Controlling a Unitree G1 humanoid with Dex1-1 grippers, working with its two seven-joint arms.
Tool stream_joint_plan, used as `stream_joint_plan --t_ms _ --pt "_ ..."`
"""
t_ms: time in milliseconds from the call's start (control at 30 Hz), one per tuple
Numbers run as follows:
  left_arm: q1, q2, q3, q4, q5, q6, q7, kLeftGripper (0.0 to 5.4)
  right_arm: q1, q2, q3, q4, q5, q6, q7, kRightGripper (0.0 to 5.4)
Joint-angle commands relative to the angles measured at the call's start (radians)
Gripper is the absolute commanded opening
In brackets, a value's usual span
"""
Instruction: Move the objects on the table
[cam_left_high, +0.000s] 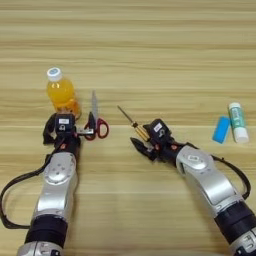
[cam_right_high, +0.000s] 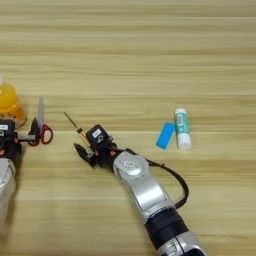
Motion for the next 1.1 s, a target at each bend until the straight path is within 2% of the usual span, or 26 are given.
stream_joint_plan --t_ms 33,300,467,800,900,1000,1100 --pt "0.011 -0.009 -0.008 -0.010 0.007 0.009 0.003 5.40 0.016 -0.018 0.002 0.008 -0.039 0.046 -0.033 2.19" --pt "0.013 -0.011 -0.008 -0.014 0.007 0.009 0.003 5.40 0.031 -0.022 -0.040 -0.029 -0.036 0.115 -0.089 1.41" --pt "0.014 -0.012 -0.008 -0.017 0.008 0.010 0.003 5.40 0.068 -0.032 -0.067 -0.110 -0.023 0.176 -0.104 0.91" --pt "0.016 -0.012 -0.007 -0.021 0.009 0.012 0.003 5.40 0.107 -0.025 -0.120 -0.193 0.042 0.297 -0.108 0.89" --pt "0.019 -0.016 -0.009 -0.027 0.011 0.013 0.006 5.40 0.161 -0.041 -0.184 -0.320 0.077 0.364 -0.131 0.89" --pt "0.019 -0.018 -0.011 -0.029 0.013 0.015 0.009 5.40 0.240 -0.059 -0.257 -0.468 0.114 0.450 -0.148 0.89" --pt "0.017 -0.018 -0.011 -0.027 0.014 0.015 0.011 5.40 0.306 -0.069 -0.270 -0.556 0.138 0.516 -0.150 0.89"
